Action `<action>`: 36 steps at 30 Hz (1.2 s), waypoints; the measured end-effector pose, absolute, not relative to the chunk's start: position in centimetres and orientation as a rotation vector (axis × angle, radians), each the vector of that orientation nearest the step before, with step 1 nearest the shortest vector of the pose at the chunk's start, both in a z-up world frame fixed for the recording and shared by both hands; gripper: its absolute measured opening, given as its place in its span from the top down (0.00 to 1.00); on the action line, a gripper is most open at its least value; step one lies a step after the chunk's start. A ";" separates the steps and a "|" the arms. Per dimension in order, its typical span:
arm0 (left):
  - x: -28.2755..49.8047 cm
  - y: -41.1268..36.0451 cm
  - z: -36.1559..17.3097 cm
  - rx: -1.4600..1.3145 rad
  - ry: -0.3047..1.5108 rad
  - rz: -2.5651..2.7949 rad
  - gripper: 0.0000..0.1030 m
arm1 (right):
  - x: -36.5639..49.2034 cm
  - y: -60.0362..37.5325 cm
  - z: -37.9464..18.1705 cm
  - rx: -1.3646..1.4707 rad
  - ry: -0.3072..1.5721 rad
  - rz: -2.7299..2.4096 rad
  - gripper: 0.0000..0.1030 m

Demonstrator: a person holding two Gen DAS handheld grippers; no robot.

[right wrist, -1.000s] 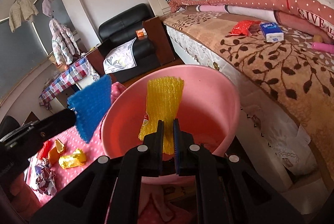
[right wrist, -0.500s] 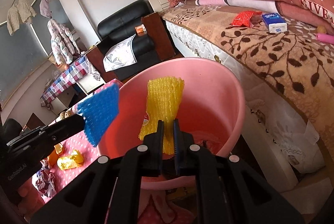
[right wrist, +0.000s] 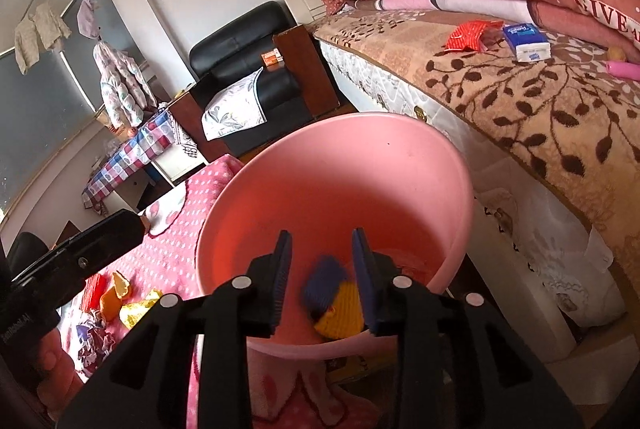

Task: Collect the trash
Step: 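Open both tools to drop the foam nets into the bucket, then move both open tools back over the table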

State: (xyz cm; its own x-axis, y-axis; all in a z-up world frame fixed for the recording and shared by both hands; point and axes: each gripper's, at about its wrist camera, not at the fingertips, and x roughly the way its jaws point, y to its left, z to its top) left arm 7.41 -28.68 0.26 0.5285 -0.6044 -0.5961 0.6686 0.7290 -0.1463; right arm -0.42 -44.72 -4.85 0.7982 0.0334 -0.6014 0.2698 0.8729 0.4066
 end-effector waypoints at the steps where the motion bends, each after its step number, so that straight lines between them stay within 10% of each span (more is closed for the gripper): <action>1: 7.3 -28.5 0.4 0.101 0.666 -0.757 0.62 | -0.5 -44.5 -4.7 0.500 0.638 -0.131 0.69; 36: -0.7 -7.7 3.2 0.011 0.629 -0.407 0.56 | -4.4 -32.7 -0.1 0.381 0.602 0.081 0.69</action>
